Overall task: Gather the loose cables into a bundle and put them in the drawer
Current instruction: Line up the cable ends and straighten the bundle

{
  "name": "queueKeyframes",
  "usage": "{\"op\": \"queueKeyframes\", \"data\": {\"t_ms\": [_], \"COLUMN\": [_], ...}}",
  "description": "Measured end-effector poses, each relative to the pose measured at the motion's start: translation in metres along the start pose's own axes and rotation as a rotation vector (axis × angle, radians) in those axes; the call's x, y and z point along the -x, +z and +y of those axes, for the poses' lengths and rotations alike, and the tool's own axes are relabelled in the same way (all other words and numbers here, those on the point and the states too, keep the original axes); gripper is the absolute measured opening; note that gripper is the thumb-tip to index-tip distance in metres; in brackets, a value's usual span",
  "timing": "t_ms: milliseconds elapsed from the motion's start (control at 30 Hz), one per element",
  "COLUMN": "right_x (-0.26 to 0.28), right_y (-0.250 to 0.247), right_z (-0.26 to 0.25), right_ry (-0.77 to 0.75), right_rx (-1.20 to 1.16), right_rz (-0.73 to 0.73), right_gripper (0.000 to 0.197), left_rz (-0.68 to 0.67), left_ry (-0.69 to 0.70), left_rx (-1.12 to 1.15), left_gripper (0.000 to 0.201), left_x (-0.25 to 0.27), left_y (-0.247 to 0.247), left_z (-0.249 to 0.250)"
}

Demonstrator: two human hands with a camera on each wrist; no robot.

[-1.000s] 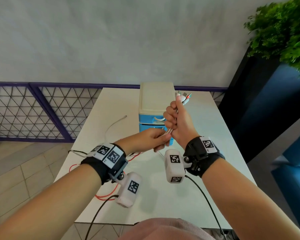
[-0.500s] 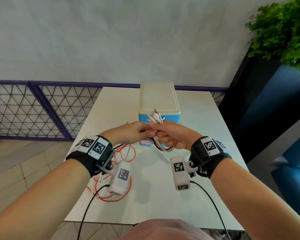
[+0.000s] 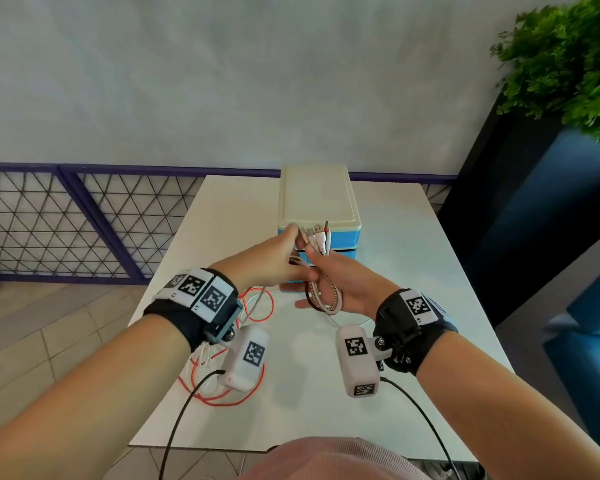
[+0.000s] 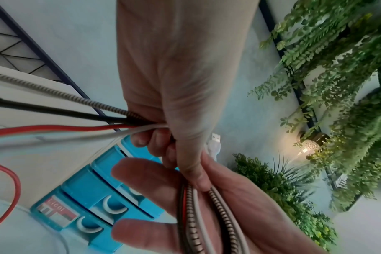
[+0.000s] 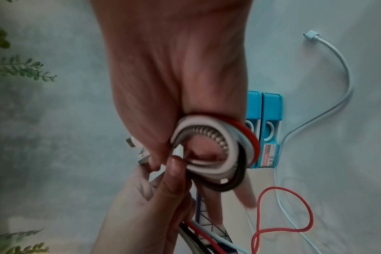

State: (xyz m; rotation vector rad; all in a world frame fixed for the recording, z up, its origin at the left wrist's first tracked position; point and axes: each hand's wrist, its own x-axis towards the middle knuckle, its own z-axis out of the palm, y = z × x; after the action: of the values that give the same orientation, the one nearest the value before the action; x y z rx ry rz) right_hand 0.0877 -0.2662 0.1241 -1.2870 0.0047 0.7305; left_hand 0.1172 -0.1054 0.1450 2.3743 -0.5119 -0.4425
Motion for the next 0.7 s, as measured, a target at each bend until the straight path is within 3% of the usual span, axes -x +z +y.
{"op": "queueKeyframes", "data": {"t_ms": [67,133,267,367,433,467,567,700], "right_x": [0.0,0.002,0.005,0.007,0.007,0.007,0.006,0.005], "right_y": [0.001,0.001,-0.001,-0.002,-0.007,-0.01,-0.017,-0.01], "right_z": [0.002,0.0,-0.009,-0.018,-0.021,-0.021,-0.021,-0.022], "right_ry": [0.029,0.047,0.023,0.009,-0.023,-0.044,-0.081,-0.108], "right_rx": [-0.013,0.013,0.121,0.189,0.194,0.183,0.194,0.203], "right_rz": [-0.035,-0.053,-0.077,-0.035,-0.028,-0.032,-0.011,0.052], "right_gripper": [0.047,0.039,0.053,0.034,0.021,0.025,0.035,0.035], "left_rz": [0.041,0.036,0.002,-0.06,-0.175,-0.255,-0.409,-0.32], "left_ry": [0.008,0.004,-0.08,-0.171,-0.258,-0.283,-0.339,-0.314], "left_rx": [-0.045,-0.027,0.221,0.484,0.655,0.725,0.86,0.888], "left_gripper": [0.074,0.078,0.072,0.055,0.038,0.035,0.046,0.042], "left_x": [0.001,-0.001,-0.002,0.002,0.008,0.012,0.021,0.017], "left_y": [0.002,0.005,0.007,0.003,-0.003,-0.007,-0.014,-0.015], "left_z": [0.003,0.003,0.004,0.001,-0.006,-0.009,-0.018,-0.019]}}
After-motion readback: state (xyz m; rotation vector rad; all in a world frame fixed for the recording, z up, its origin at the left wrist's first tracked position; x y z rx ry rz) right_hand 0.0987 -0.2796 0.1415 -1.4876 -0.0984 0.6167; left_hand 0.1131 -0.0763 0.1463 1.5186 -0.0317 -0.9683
